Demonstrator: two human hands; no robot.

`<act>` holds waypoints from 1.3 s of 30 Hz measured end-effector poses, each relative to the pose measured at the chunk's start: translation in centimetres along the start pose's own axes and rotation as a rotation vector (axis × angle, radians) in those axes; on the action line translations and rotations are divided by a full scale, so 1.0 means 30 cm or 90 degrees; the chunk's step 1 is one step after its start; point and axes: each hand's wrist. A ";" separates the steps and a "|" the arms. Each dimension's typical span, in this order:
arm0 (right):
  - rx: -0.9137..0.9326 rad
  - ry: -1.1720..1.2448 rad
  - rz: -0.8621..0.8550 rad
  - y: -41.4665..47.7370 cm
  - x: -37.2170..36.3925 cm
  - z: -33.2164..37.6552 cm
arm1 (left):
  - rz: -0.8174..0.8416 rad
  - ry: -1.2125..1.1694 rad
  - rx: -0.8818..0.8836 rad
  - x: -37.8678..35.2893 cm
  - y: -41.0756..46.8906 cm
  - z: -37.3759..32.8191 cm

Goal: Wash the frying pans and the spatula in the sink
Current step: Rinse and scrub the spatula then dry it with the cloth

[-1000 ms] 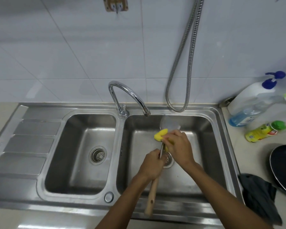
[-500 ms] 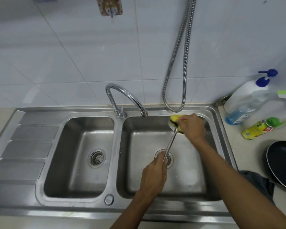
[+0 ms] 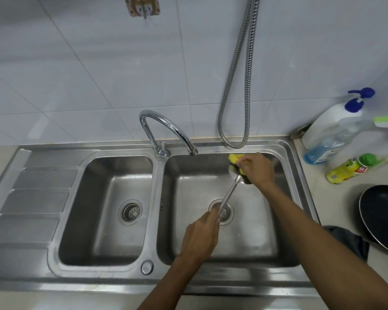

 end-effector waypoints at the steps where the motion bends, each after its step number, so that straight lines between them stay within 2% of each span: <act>1: 0.044 -0.011 0.002 -0.027 -0.011 0.019 | -0.009 0.003 0.001 0.001 0.007 0.012; 4: 0.186 -0.051 0.052 -0.126 -0.036 0.040 | -0.022 0.038 -0.019 0.011 0.017 0.044; 5: 0.194 -0.069 0.063 -0.122 -0.034 0.035 | -0.018 0.052 -0.025 0.015 0.020 0.048; 9: 0.048 -0.064 0.039 0.028 -0.013 -0.004 | -0.007 0.130 -0.056 0.012 0.013 0.032; 11: 0.016 -0.056 0.061 0.073 -0.004 -0.018 | -0.010 0.133 -0.063 0.023 0.014 0.025; 14: 0.073 -0.046 0.043 0.028 -0.028 0.020 | -0.010 0.101 -0.027 0.046 0.041 0.044; 18: 0.243 -0.063 0.104 -0.114 -0.076 -0.014 | 0.023 0.069 0.008 0.050 0.053 0.065; 20: 0.161 -0.039 0.043 -0.063 -0.060 -0.061 | 0.044 0.032 -0.002 0.043 0.047 0.044; 22: 0.046 -0.020 -0.010 -0.013 -0.046 -0.103 | 0.057 -0.035 0.020 0.040 0.045 0.028; 23: 0.028 -0.020 -0.011 -0.018 -0.042 -0.109 | 0.076 -0.072 0.042 0.044 0.050 0.028; 24: 0.048 -0.025 -0.006 -0.043 -0.052 -0.100 | 0.097 -0.118 0.069 0.052 0.058 0.028; 26: 0.159 0.002 0.027 -0.144 -0.099 -0.059 | 0.137 -0.268 0.165 0.073 0.086 0.017; 28: 0.233 0.054 0.082 -0.275 -0.159 -0.033 | 0.203 -0.514 0.334 0.100 0.114 -0.013; 30: 0.239 0.104 0.084 -0.347 -0.193 -0.036 | 0.250 -0.708 0.440 0.123 0.124 -0.028; 32: 0.252 0.085 0.031 -0.335 -0.196 -0.066 | 0.274 -0.753 0.450 0.143 0.118 -0.024; 36: 0.307 -0.050 -0.161 -0.176 -0.119 -0.110 | 0.330 -0.774 0.399 0.183 0.097 -0.040; 39: 0.235 -0.087 -0.238 -0.058 -0.027 -0.117 | 0.329 -0.800 0.370 0.207 0.109 -0.068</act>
Point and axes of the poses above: each hand's wrist, its own y-axis towards the middle knuckle, its own x-axis out of the back of the hand, z = x × y, and after that the axes turned 11 degrees about y, right-handed
